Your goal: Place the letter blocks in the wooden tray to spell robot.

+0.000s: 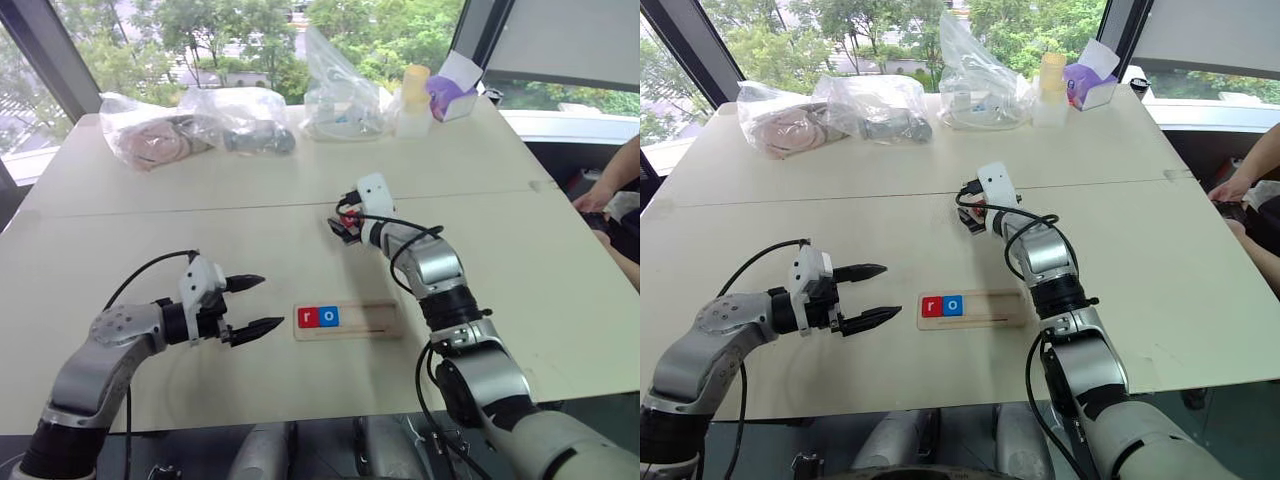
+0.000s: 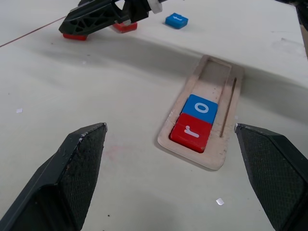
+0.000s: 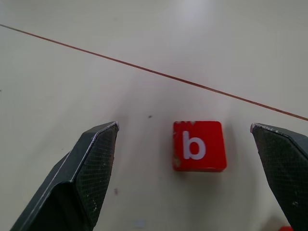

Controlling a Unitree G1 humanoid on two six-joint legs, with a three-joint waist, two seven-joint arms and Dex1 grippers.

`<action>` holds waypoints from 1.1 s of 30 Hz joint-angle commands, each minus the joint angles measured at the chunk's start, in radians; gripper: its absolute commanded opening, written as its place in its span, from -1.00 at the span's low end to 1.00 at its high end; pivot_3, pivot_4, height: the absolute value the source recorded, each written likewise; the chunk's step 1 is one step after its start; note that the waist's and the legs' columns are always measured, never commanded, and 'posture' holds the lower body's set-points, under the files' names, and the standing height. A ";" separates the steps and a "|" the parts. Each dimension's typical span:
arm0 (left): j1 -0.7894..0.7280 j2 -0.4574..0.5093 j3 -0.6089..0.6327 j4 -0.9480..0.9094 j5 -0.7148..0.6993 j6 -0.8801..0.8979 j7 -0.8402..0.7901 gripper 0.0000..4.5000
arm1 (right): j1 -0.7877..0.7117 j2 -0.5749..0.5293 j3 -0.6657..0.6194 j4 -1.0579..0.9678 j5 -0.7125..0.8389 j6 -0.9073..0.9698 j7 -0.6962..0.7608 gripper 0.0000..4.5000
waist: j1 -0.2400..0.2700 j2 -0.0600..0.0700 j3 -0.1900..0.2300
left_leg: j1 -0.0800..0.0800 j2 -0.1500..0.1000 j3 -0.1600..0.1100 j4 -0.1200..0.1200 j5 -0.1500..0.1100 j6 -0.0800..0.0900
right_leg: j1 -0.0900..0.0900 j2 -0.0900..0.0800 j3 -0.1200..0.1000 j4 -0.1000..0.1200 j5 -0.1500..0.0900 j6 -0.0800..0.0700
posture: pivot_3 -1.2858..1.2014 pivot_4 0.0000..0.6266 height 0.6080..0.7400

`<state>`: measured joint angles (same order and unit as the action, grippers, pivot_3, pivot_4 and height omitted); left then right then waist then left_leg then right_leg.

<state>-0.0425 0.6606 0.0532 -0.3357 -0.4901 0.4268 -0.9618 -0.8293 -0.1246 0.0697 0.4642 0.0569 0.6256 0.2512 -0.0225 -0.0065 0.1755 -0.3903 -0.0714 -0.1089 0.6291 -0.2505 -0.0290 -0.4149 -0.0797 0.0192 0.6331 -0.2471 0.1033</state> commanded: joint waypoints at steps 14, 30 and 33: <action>0.017 -0.006 0.004 -0.054 -0.007 -0.003 0.040 1.00 | -0.097 0.049 -0.039 0.184 0.009 -0.050 -0.009 -0.35 | -0.002 0.000 0.000 | 0.000 0.000 0.000 0.000 0.000 0.000 | 0.000 0.000 0.000 0.001 0.000 0.000 | 0.03 -0.52 1.00; 0.004 -0.029 -0.032 -0.036 -0.032 -0.006 0.018 1.00 | 0.503 -0.235 -0.190 -1.106 0.151 0.765 0.069 -0.49 | 0.003 0.001 0.000 | -0.006 0.000 0.000 0.001 0.000 0.001 | -0.005 -0.002 0.000 -0.001 0.000 0.000 | 0.03 -0.52 1.00; -0.016 -0.033 -0.042 -0.015 -0.033 -0.013 -0.008 1.00 | 0.576 -0.223 -0.279 -1.255 0.140 0.921 0.045 -0.49 | 0.005 0.001 0.000 | -0.005 0.002 0.000 0.001 0.000 0.001 | -0.004 0.000 0.000 0.000 0.000 -0.001 | 0.03 -0.52 1.00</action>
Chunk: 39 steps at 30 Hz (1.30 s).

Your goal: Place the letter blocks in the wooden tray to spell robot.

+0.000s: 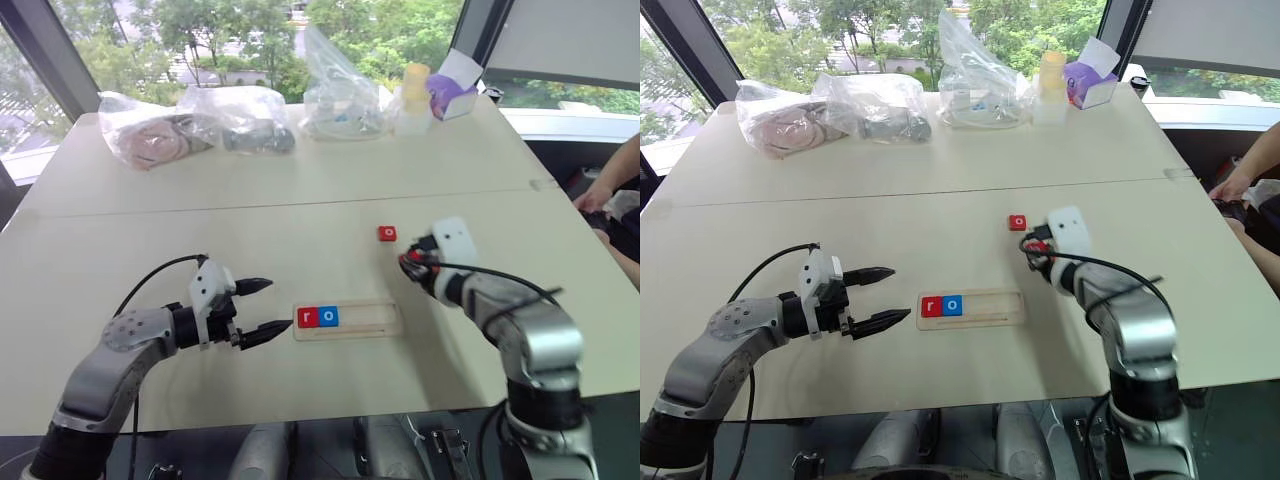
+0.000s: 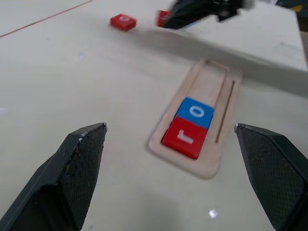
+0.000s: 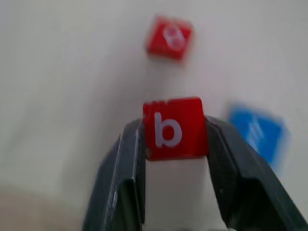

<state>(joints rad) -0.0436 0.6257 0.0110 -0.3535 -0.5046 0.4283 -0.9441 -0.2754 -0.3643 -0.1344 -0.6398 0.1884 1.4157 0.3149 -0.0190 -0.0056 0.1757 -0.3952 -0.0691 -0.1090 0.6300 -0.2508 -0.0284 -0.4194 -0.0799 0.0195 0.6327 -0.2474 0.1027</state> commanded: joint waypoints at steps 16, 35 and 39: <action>-0.111 0.003 -0.036 0.082 0.010 -0.028 -0.080 1.00 | 0.087 0.087 -0.147 -0.159 0.001 0.168 -0.073 0.39 | 0.006 0.000 0.000 | 0.003 -0.001 0.000 0.001 0.000 0.000 | 0.005 0.000 -0.001 -0.001 0.000 0.000 | 0.03 -0.52 1.00; -0.126 -0.004 -0.032 0.052 0.012 -0.008 -0.053 1.00 | 0.009 -0.625 0.167 0.711 0.022 -1.126 0.921 0.99 | 0.005 -0.001 0.004 | 0.005 -0.002 0.001 0.003 -0.001 0.002 | 0.011 -0.001 -0.003 -0.004 -0.002 0.003 | 0.03 -0.52 1.00; -0.113 0.000 -0.025 0.034 0.008 -0.001 -0.042 1.00 | -0.060 -0.595 0.213 0.863 -0.017 -1.216 0.956 0.99 | 0.007 -0.001 0.004 | 0.005 -0.002 0.001 0.003 -0.001 0.002 | 0.010 -0.002 -0.003 -0.004 -0.002 0.003 | 0.03 -0.52 1.00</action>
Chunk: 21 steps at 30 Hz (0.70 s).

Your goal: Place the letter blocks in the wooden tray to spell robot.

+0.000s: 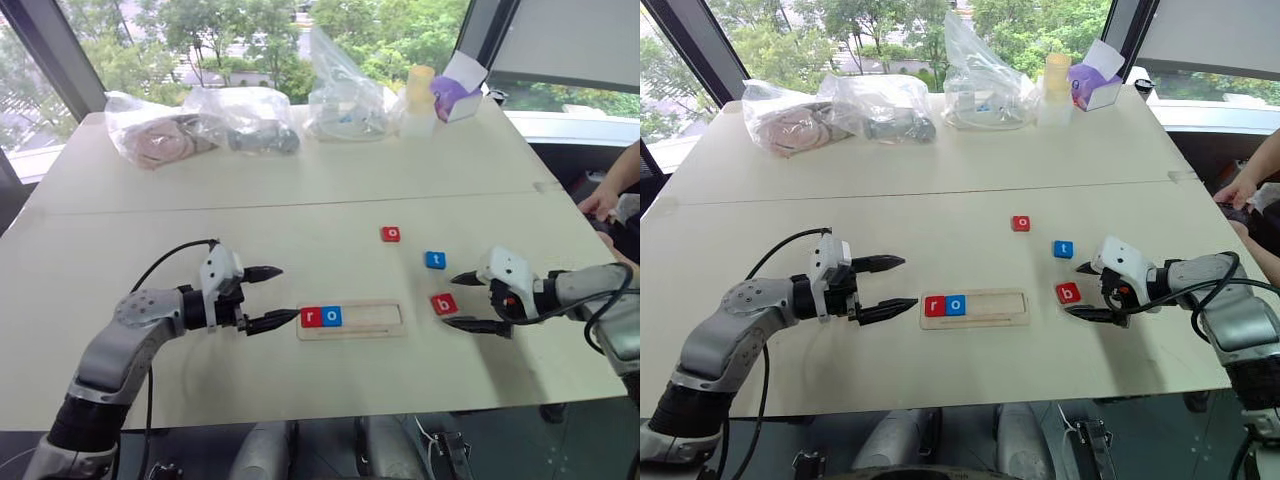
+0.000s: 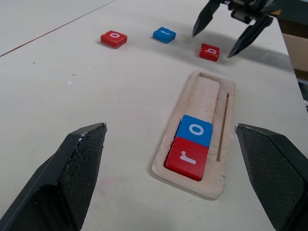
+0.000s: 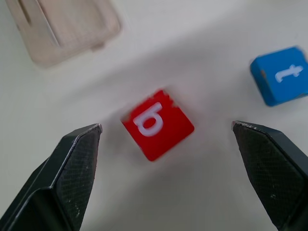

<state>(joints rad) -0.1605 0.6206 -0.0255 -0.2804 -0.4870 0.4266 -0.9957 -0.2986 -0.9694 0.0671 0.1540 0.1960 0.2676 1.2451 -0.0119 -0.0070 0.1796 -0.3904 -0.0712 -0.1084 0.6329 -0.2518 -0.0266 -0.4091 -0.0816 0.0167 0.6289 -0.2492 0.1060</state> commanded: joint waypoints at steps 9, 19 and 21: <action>0.023 0.013 0.021 -0.064 -0.016 0.011 0.024 1.00 | -0.064 0.038 0.027 0.151 -0.023 -0.123 0.084 0.99 | 0.000 0.000 0.000 | 0.001 0.000 0.000 0.001 0.000 0.000 | 0.001 0.000 0.001 0.000 0.000 -0.001 | 0.03 -0.52 1.00; 0.031 0.011 0.019 -0.067 -0.014 0.006 0.025 1.00 | -0.061 0.060 0.040 0.105 -0.030 -0.131 0.088 0.99 | -0.001 0.000 0.000 | 0.001 0.000 0.000 0.001 0.000 0.000 | 0.000 -0.001 0.001 0.000 0.000 -0.001 | 0.03 -0.52 1.00; 0.032 0.012 0.020 -0.065 -0.014 0.005 0.024 1.00 | -0.062 0.062 0.043 0.108 -0.036 -0.141 0.088 0.76 | 0.000 0.000 0.000 | 0.001 0.000 0.000 0.001 0.000 0.000 | 0.000 -0.001 0.001 0.000 0.000 -0.001 | 0.03 -0.52 1.00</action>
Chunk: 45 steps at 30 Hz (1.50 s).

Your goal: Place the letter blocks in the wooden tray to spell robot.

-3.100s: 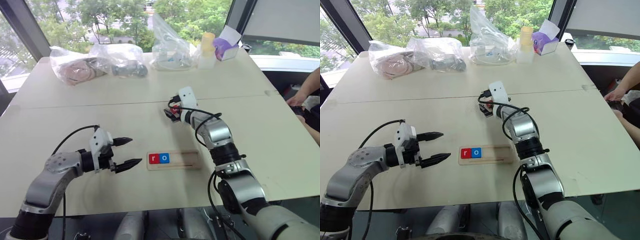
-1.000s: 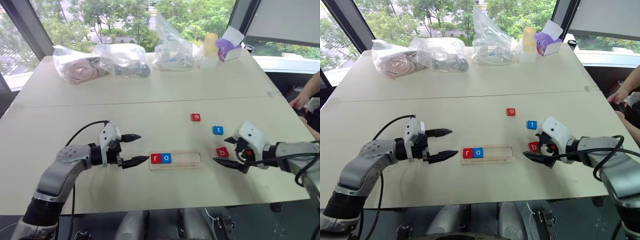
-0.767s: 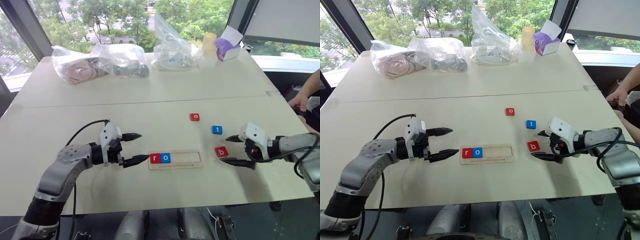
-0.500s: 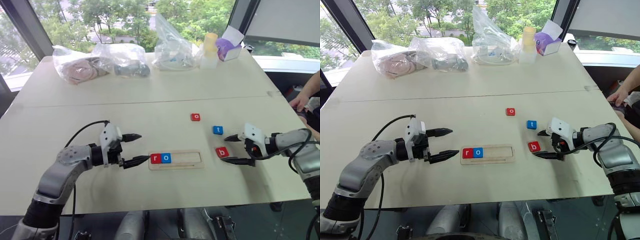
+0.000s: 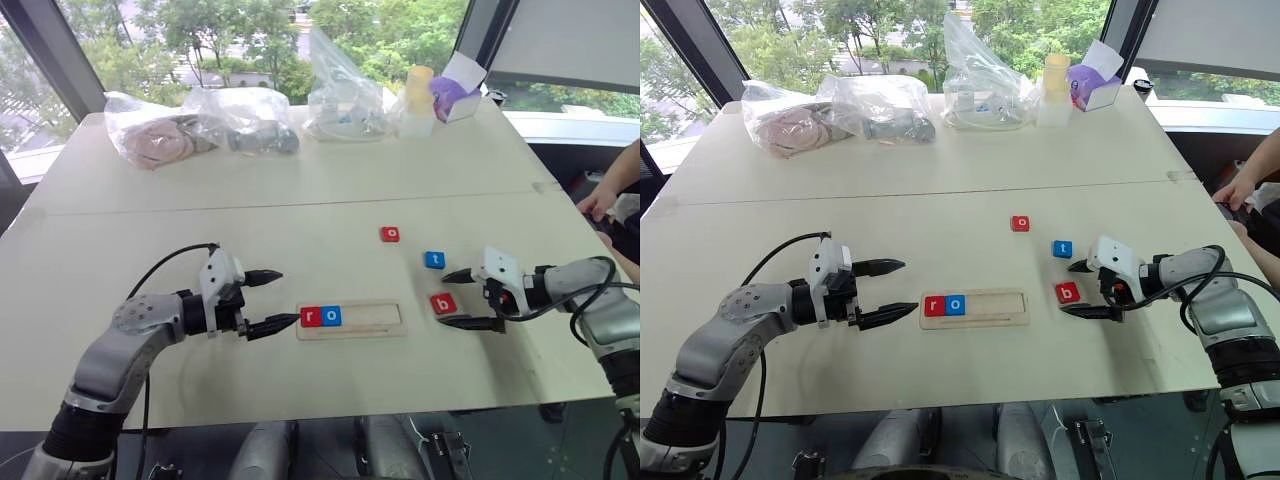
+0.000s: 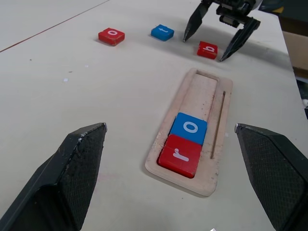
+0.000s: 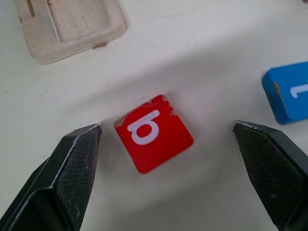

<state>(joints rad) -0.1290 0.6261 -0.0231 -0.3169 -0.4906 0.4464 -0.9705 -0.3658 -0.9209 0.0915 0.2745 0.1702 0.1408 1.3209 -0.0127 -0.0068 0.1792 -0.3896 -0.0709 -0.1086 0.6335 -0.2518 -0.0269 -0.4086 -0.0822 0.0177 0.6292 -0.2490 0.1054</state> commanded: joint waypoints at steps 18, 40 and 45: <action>-0.004 0.007 0.014 -0.030 -0.013 -0.007 -0.001 1.00 | 0.026 0.010 0.023 -0.450 0.081 0.250 -0.032 -0.50 | 0.003 0.001 0.000 | -0.001 0.000 -0.001 0.000 0.000 0.000 | -0.002 0.000 0.001 0.001 0.000 0.000 | 0.03 -0.52 1.00; 0.080 0.037 0.000 -0.017 0.019 -0.119 -0.103 1.00 | -0.136 0.157 0.278 -0.594 0.039 0.593 -0.186 -0.50 | 0.003 0.001 0.000 | -0.002 -0.001 -0.001 0.000 0.000 0.000 | -0.002 -0.002 0.000 0.000 0.000 0.000 | 0.03 -0.52 1.00; 0.083 0.035 -0.002 -0.021 0.020 -0.121 -0.096 1.00 | -0.137 0.158 0.289 -0.587 0.035 0.584 -0.191 -0.50 | 0.002 0.001 0.000 | -0.002 0.000 -0.001 0.000 0.000 0.000 | -0.002 -0.002 0.000 0.000 0.000 0.000 | 0.03 -0.52 1.00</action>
<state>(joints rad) -0.0495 0.6624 -0.0261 -0.3171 -0.4667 0.3399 -1.0682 -0.4807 -0.7646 0.3856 -0.2826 0.2086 0.7392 1.1318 -0.0104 -0.0061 0.1791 -0.3914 -0.0714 -0.1095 0.6332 -0.2518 -0.0271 -0.4109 -0.0838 0.0172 0.6295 -0.2490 0.1052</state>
